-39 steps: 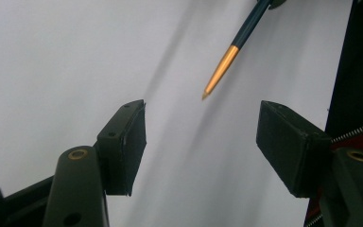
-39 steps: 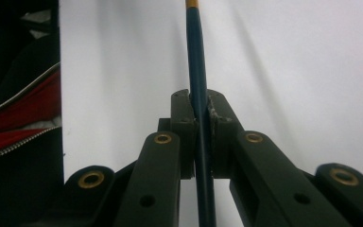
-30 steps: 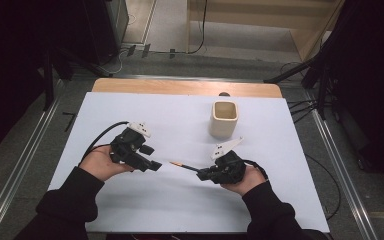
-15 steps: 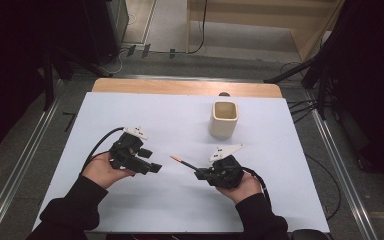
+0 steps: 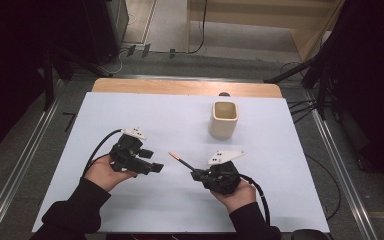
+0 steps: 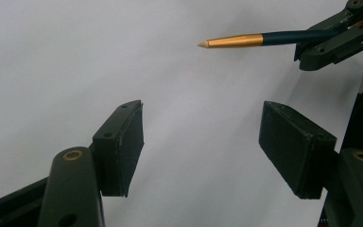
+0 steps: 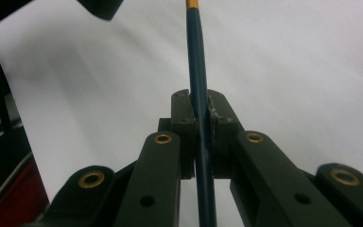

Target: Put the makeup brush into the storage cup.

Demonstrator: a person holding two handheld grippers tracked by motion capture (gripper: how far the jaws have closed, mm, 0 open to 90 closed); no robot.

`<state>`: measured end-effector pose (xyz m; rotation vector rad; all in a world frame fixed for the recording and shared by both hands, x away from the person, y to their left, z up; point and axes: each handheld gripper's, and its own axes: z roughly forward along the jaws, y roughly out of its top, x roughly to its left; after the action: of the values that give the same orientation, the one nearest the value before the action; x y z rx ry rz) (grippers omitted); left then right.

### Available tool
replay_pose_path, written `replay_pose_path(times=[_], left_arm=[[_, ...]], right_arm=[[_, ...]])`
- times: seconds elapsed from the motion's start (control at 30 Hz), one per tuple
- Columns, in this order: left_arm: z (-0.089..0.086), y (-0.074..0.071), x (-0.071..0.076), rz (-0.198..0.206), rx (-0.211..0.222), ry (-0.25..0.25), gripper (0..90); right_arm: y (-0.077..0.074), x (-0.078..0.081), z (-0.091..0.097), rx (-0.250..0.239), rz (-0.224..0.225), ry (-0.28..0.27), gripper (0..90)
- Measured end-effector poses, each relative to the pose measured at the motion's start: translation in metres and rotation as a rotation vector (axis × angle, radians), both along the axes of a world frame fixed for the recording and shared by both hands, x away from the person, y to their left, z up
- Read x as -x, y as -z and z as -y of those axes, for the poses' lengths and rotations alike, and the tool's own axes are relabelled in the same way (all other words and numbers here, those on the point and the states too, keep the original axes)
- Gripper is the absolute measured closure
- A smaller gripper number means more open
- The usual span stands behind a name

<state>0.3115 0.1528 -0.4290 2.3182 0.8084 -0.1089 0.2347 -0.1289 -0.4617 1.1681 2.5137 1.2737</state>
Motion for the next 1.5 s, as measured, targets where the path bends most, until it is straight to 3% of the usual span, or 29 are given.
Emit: replay_pose_path(times=[0.2,0.4,0.57,0.7,0.93,1.03,1.1,1.17,1.3,1.5], left_arm=[[0.004,0.003,0.002,0.007,-0.002,0.002,30.4],[0.008,0.005,0.003,0.009,0.002,0.004,29.1],[0.008,0.005,0.004,0.023,0.019,-0.008,29.7],[0.011,0.004,0.006,0.015,0.056,-0.029,30.3],[0.014,0.005,0.008,0.009,0.102,-0.054,32.1],[0.014,0.004,0.008,0.002,0.150,-0.073,33.6],[0.014,0.004,0.007,-0.025,0.209,-0.093,35.8],[0.015,0.005,0.007,-0.041,0.234,-0.103,35.8],[0.016,0.007,0.005,-0.082,0.273,-0.121,38.6],[0.018,0.008,0.004,-0.101,0.301,-0.140,43.5]], right_arm=[[0.007,0.006,-0.002,-0.059,0.017,0.068,84.7],[0.015,0.011,-0.006,-0.058,0.033,0.100,84.7],[0.021,0.014,-0.008,-0.090,0.051,0.134,84.7],[0.026,0.014,-0.009,-0.118,0.059,0.167,84.7],[0.030,0.013,-0.012,-0.137,0.062,0.171,84.7],[0.029,0.012,-0.013,-0.145,0.071,0.176,84.6],[0.028,0.012,-0.015,-0.160,0.071,0.181,84.6],[0.027,0.011,-0.015,-0.162,0.078,0.183,84.7],[0.025,0.010,-0.017,-0.181,0.090,0.191,84.7],[0.025,0.010,-0.020,-0.195,0.094,0.192,84.7]])
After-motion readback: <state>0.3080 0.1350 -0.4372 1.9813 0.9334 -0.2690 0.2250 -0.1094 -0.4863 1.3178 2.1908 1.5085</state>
